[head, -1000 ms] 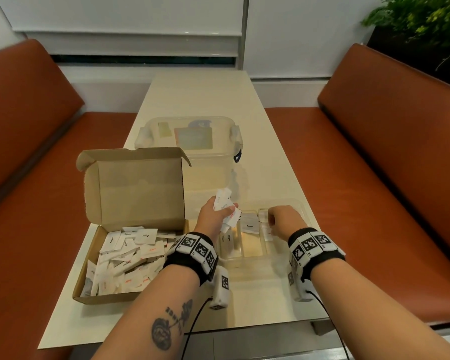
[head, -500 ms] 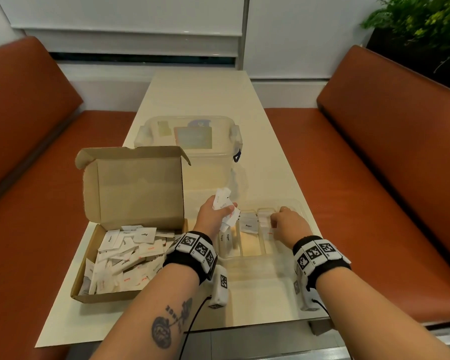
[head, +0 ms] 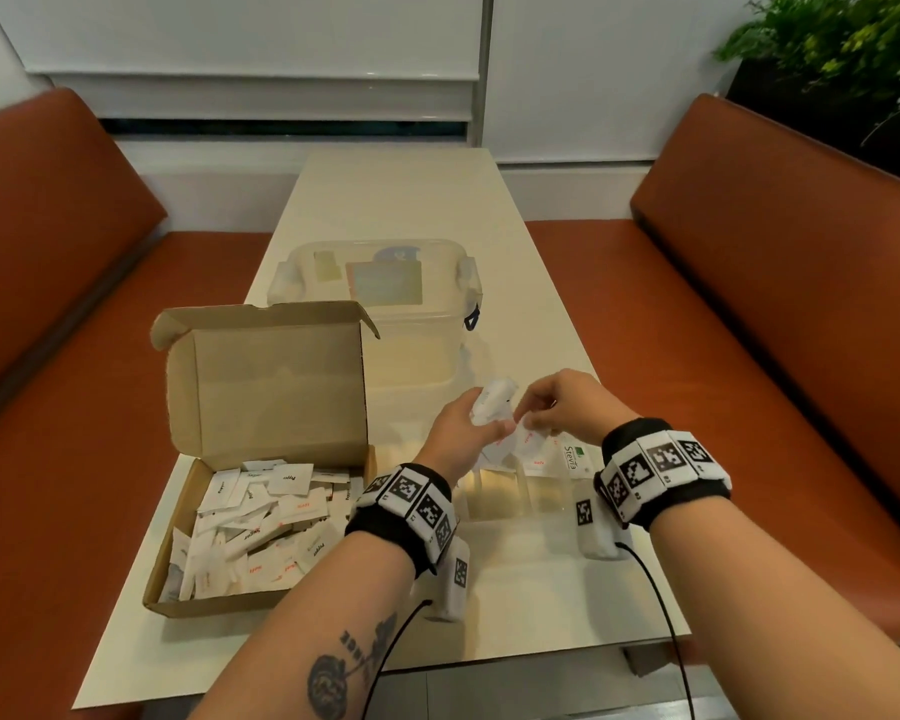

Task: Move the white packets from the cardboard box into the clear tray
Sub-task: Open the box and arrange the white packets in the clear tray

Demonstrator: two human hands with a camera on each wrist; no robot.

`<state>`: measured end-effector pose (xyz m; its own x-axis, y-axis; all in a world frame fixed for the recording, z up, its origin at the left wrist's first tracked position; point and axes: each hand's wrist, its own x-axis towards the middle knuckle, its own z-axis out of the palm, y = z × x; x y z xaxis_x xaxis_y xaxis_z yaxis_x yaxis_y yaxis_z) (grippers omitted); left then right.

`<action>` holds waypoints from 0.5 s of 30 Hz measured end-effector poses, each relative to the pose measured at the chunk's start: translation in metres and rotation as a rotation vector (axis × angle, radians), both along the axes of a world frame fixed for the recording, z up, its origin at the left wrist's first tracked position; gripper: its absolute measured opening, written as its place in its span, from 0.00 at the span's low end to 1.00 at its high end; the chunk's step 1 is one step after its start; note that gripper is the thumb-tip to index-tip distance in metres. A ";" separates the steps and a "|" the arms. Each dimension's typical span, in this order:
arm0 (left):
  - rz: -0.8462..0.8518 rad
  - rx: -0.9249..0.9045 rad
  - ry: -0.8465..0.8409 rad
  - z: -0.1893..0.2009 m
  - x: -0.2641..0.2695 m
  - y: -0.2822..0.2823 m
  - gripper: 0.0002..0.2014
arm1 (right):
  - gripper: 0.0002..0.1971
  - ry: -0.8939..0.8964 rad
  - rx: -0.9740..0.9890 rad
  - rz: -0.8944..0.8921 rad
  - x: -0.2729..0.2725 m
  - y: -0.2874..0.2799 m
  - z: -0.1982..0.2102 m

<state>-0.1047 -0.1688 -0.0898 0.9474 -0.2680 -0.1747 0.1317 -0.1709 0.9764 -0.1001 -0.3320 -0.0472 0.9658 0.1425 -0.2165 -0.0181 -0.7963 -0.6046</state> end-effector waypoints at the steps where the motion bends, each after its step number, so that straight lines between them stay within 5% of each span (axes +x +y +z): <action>1: -0.009 0.008 0.000 0.000 0.000 0.000 0.19 | 0.03 -0.009 0.030 -0.012 0.001 0.002 -0.001; 9: 0.113 -0.056 0.044 -0.005 0.002 0.000 0.19 | 0.14 -0.001 0.359 -0.301 -0.002 0.006 -0.020; 15: 0.141 -0.092 0.076 -0.013 0.002 0.005 0.17 | 0.06 0.087 0.438 -0.312 -0.005 0.004 -0.025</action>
